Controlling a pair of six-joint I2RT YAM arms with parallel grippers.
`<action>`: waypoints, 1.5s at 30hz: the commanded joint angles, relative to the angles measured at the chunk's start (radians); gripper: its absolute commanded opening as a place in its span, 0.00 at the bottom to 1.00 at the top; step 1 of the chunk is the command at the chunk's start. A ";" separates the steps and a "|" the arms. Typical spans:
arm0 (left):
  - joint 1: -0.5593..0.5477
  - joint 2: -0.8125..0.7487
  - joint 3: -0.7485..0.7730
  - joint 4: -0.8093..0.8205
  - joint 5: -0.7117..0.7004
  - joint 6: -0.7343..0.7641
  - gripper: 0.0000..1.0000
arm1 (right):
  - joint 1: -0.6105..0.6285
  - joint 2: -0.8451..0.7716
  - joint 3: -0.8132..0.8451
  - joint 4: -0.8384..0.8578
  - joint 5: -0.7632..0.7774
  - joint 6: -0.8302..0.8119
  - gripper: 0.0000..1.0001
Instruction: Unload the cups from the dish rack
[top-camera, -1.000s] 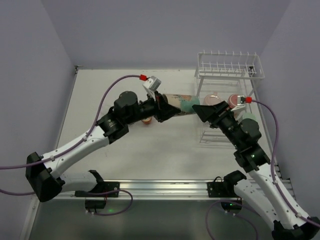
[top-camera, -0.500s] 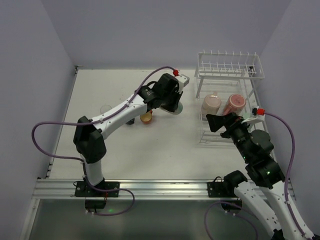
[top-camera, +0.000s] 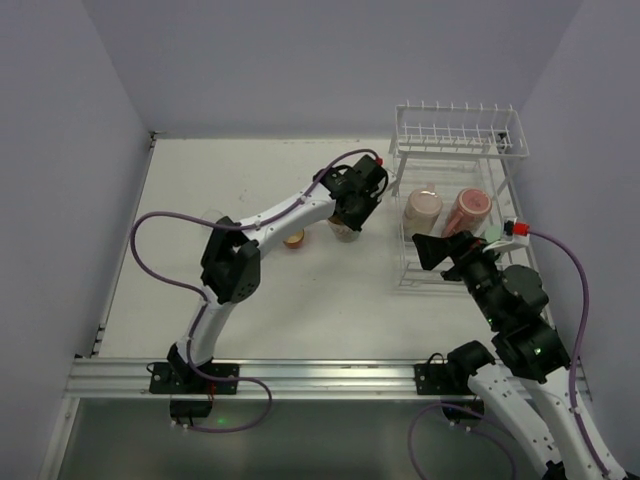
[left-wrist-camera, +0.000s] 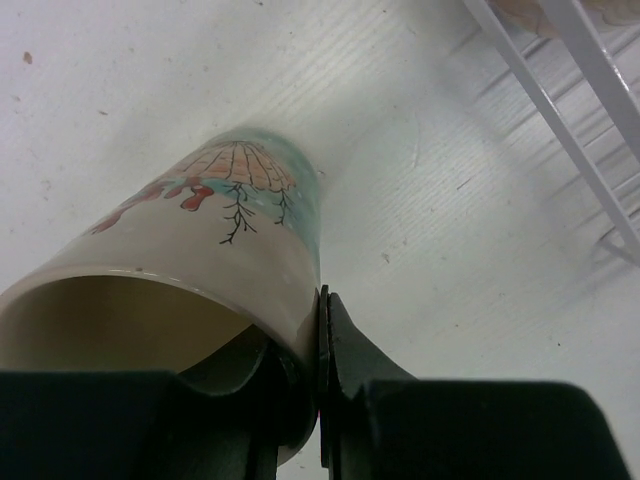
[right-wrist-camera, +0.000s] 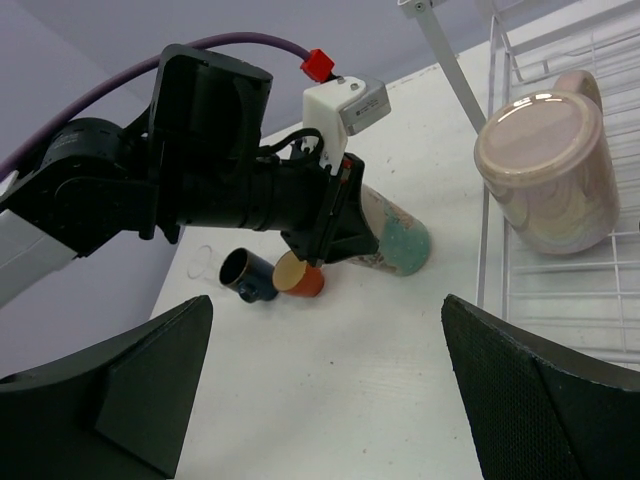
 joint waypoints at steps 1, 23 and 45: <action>-0.008 0.016 0.127 -0.068 -0.033 0.070 0.00 | 0.005 -0.010 0.001 0.000 0.007 -0.027 0.99; -0.023 -0.078 0.113 0.062 -0.183 0.006 0.86 | 0.003 0.100 0.085 -0.102 0.094 -0.130 0.98; -0.020 -1.180 -0.876 0.651 0.015 -0.135 1.00 | -0.135 0.760 0.343 -0.044 0.259 -0.335 0.99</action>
